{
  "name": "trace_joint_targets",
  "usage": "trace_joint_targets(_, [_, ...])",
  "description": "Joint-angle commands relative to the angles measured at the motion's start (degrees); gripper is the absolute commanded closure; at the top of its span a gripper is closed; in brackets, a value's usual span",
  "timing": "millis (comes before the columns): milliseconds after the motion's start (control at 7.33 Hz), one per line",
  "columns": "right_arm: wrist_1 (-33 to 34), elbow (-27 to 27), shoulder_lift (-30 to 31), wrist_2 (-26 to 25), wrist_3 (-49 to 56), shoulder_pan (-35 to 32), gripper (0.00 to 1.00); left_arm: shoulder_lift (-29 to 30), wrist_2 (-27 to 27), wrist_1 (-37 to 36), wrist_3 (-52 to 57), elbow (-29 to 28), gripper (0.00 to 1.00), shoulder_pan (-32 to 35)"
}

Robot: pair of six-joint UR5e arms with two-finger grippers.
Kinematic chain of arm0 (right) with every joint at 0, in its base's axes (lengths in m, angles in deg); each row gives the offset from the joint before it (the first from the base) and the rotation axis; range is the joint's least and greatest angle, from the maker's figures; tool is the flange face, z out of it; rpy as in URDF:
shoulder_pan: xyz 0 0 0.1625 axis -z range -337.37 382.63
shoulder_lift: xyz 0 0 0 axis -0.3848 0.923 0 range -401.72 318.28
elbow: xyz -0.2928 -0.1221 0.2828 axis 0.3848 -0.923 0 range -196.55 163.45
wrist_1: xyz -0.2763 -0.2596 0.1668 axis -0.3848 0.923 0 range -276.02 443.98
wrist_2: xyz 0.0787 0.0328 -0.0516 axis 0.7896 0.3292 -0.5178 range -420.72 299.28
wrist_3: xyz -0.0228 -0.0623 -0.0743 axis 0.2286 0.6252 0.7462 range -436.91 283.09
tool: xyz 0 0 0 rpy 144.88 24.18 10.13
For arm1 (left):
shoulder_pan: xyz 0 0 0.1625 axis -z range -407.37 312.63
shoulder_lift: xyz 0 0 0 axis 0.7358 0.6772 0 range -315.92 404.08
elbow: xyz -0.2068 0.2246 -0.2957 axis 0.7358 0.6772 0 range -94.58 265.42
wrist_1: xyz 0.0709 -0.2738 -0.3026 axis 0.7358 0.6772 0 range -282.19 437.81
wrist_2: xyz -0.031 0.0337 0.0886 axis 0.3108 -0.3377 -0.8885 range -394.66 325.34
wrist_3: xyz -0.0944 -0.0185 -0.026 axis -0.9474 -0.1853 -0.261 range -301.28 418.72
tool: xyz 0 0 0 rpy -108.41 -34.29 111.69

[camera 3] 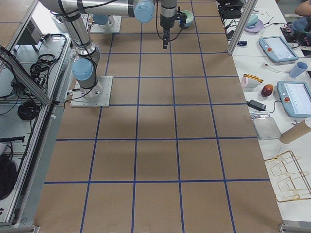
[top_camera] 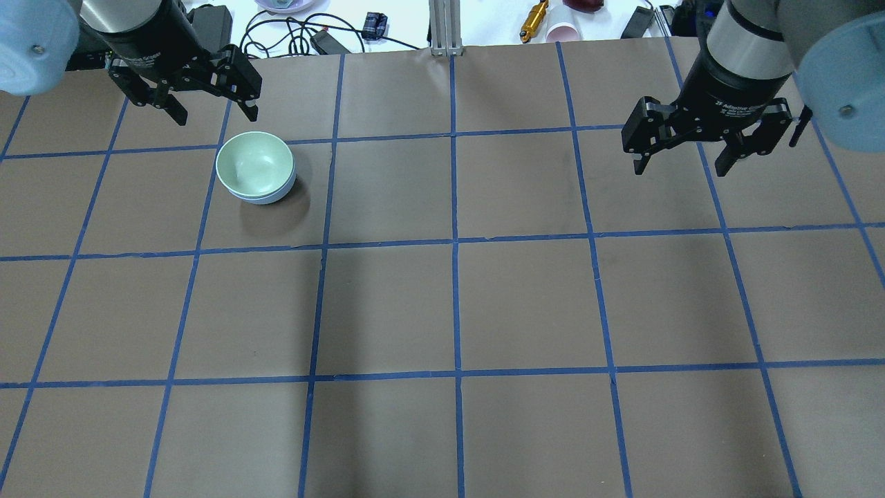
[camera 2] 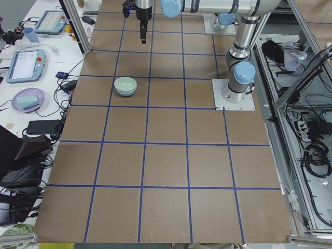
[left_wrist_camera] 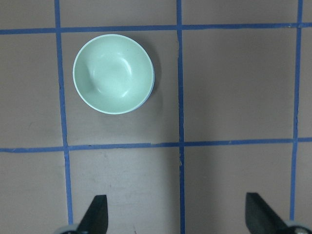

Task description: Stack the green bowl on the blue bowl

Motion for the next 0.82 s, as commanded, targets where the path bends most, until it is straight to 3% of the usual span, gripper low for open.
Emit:
trace_joint_targets(0, [0.0,0.0,0.0,0.0,0.0,0.0,0.0,-2.48,0.18,2.13,-1.66,0.1,0.0,1.25])
trace_joint_targets(682, [0.0,0.0,0.0,0.0,0.0,0.0,0.0,-3.19,-0.34,7.32,-0.52,0.19,0.0,1.6])
